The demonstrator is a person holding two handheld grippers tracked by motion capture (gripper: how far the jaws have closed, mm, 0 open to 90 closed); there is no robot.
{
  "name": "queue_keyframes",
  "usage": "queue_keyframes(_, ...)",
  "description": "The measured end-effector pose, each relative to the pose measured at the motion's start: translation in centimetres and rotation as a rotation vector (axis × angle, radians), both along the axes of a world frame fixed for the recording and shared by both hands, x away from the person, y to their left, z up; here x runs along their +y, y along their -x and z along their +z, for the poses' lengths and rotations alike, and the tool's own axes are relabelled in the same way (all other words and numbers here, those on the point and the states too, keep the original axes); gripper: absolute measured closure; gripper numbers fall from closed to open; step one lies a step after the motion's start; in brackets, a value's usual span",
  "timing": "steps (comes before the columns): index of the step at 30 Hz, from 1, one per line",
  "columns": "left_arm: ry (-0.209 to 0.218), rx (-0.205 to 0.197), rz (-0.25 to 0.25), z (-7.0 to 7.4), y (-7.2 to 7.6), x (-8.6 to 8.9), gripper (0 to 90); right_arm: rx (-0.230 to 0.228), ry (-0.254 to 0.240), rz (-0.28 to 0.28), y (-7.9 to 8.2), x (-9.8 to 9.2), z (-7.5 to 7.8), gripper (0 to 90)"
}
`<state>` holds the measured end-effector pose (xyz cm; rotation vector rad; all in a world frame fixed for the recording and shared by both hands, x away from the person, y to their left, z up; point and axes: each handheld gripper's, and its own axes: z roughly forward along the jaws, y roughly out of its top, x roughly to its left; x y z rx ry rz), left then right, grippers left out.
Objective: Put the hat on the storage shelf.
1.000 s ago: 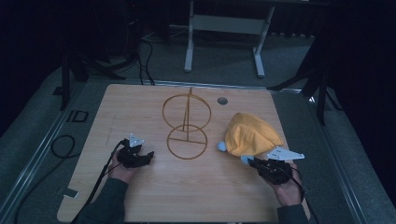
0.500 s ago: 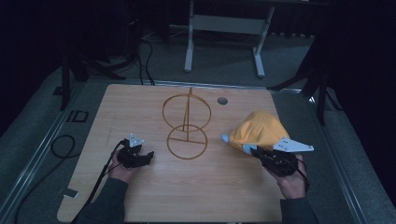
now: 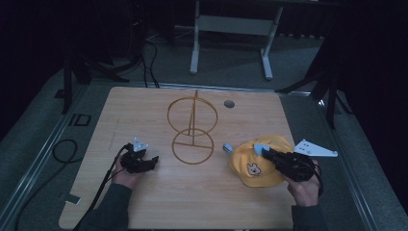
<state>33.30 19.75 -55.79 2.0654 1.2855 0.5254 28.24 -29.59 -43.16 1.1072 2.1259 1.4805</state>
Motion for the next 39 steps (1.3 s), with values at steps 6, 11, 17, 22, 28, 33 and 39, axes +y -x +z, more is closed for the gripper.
queue_keyframes(6, 0.000, -0.001, 0.000, 0.0, 0.0, 0.0, 38.7, 0.048, 0.047, -0.100, -0.5, -1.3, -1.2, 72.0)
queue_keyframes(11, 0.000, -0.001, 0.001, 0.0, 0.0, 0.0, 38.6, 0.028, 0.083, -0.108, -0.1, -1.4, -1.0, 66.2)
queue_keyframes(17, 0.002, -0.002, 0.002, 0.0, 0.0, 0.0, 38.6, -0.006, 0.104, -0.101, 0.1, -1.4, 0.1, 65.1)
queue_keyframes(22, 0.002, -0.003, 0.002, 0.0, 0.0, 0.0, 38.6, -0.001, 0.195, -0.092, -0.5, -0.8, 0.3, 64.8)
queue_keyframes(28, 0.002, -0.003, 0.002, 0.0, 0.0, 0.0, 38.6, 0.010, 0.278, -0.076, -1.5, -0.4, 0.8, 64.7)
queue_keyframes(33, 0.002, -0.002, 0.002, 0.0, 0.0, 0.0, 38.6, 0.013, 0.324, -0.053, -2.0, 0.0, 1.4, 64.7)
queue_keyframes(39, 0.002, -0.001, 0.001, 0.0, 0.0, 0.0, 38.6, 0.021, 0.393, -0.019, -2.9, 0.3, 2.0, 64.6)
